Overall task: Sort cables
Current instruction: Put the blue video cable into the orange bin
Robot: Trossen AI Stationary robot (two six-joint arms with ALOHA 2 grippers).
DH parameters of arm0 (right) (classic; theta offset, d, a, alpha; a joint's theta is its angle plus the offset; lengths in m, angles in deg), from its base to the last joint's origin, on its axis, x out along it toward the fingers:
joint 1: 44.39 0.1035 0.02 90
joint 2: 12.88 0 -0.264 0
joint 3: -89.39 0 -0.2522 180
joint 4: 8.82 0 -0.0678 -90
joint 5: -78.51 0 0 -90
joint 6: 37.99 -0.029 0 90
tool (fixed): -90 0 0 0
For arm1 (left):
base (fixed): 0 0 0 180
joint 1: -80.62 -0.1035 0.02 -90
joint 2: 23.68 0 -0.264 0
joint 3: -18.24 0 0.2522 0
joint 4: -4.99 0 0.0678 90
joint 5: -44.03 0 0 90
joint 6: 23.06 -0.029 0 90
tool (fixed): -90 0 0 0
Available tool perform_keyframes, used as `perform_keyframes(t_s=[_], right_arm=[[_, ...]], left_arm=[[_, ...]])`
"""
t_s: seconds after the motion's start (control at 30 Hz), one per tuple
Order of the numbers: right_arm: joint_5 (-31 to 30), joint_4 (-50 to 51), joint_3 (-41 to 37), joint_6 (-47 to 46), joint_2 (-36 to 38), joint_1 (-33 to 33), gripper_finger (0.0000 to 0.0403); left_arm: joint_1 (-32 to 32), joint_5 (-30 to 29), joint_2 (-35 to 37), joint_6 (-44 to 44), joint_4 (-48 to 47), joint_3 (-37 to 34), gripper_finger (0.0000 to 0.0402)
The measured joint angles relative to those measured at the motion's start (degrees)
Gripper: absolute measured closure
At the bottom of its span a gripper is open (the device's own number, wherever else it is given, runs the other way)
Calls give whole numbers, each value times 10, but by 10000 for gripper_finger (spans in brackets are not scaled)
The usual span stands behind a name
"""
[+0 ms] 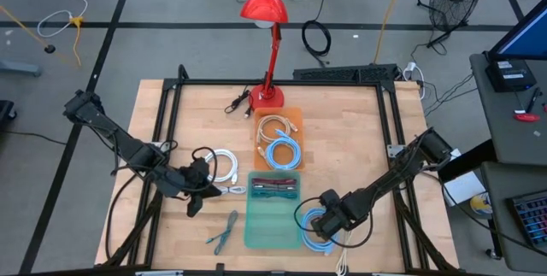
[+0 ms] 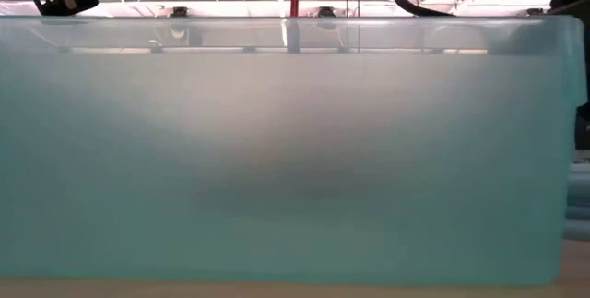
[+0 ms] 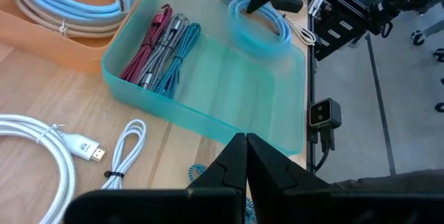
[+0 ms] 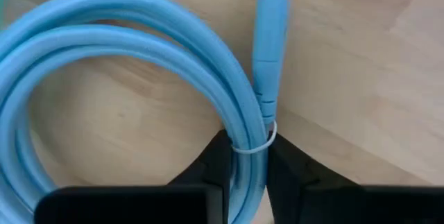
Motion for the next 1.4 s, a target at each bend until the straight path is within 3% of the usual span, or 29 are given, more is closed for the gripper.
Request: perform_keyframes(t_s=[0.3, 0.6, 0.8, 1.0, 1.2, 1.4], right_arm=[[3, 123, -1, -54, 79, 0, 358], [-137, 211, 5, -98, 246, -44, 358], [-136, 137, 5, 35, 264, -147, 358], [-82, 9, 5, 205, 229, -272, 358], [-11, -70, 9, 346, 205, -407, 358], [41, -80, 50, 456, 165, -506, 358]], left_arm=[[0, 0, 0, 1, 0, 0, 392], [0, -7, 0, -14, -1, 0, 392], [0, -15, 0, -21, -1, 0, 392], [-17, -31, 0, -16, -1, 0, 392], [-60, -30, 0, -13, -4, 0, 392], [-123, -3, 0, -20, -6, 0, 392]])
